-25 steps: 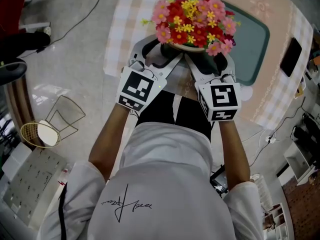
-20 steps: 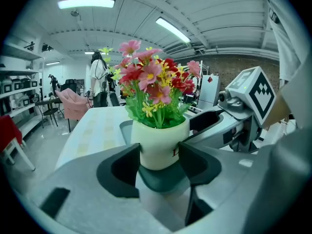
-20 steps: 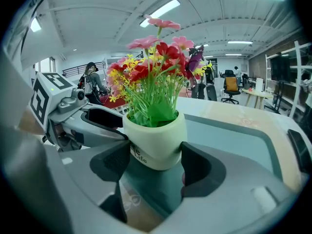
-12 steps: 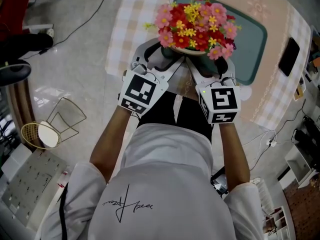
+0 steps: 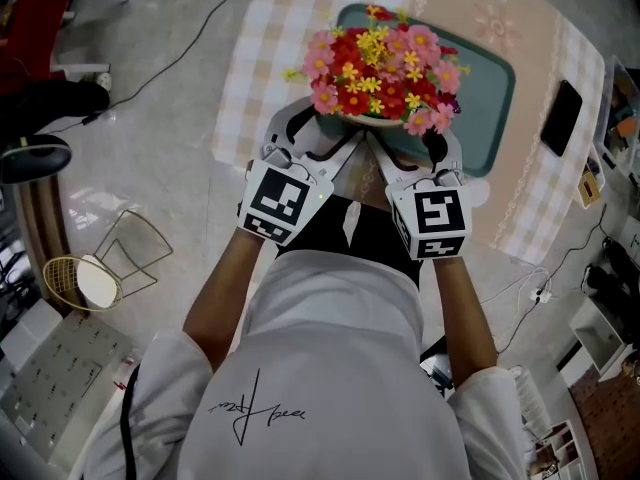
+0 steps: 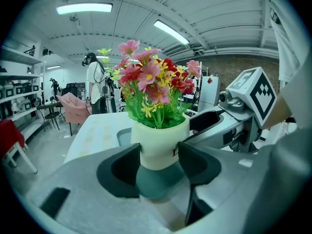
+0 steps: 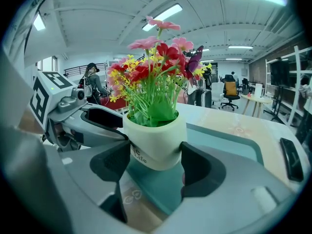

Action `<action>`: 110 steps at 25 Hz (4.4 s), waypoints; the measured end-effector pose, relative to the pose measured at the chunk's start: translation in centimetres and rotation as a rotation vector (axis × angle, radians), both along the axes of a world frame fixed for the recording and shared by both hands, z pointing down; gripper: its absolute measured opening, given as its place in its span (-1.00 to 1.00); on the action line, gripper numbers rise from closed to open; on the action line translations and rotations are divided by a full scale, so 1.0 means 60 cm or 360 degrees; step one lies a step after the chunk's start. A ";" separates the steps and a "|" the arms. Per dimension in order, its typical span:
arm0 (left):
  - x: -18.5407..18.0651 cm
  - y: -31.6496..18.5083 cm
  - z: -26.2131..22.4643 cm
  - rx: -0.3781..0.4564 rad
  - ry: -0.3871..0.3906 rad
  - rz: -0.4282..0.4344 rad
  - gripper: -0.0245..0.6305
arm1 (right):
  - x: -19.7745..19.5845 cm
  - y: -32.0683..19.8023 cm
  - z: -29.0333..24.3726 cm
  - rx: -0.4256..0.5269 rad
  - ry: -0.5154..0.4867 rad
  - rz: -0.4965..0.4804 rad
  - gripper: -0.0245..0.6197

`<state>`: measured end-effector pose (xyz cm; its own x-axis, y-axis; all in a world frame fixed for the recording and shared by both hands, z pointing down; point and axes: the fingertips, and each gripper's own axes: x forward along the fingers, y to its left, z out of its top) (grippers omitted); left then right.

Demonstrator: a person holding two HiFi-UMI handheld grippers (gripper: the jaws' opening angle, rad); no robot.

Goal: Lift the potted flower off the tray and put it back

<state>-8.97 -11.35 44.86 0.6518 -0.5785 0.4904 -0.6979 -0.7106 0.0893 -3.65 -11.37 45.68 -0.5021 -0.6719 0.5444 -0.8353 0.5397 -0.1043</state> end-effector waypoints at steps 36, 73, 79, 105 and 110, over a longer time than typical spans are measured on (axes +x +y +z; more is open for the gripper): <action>-0.022 0.022 -0.131 0.0096 0.0016 -0.0050 -0.19 | -0.021 0.020 -0.133 0.0159 -0.0025 -0.0014 0.11; -0.006 0.065 -0.140 0.0081 -0.0045 0.0032 -0.20 | -0.004 0.068 -0.145 0.0188 0.0017 0.0068 0.10; 0.001 0.066 -0.134 0.0089 -0.0081 0.0040 -0.21 | 0.003 0.068 -0.138 0.0179 0.0025 0.0067 0.10; 0.091 0.045 -0.096 0.0021 -0.0086 0.0121 -0.22 | 0.094 0.053 -0.100 0.0107 0.0034 0.0145 0.09; 0.112 0.031 -0.088 0.0016 -0.0104 0.0132 -0.22 | 0.115 0.039 -0.091 0.0093 0.0033 0.0152 0.09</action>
<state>-2.22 -9.50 39.57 0.6644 -0.5289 0.5280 -0.6408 -0.7667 0.0383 3.26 -9.03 40.21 -0.4235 -0.7468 0.5128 -0.8848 0.4625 -0.0572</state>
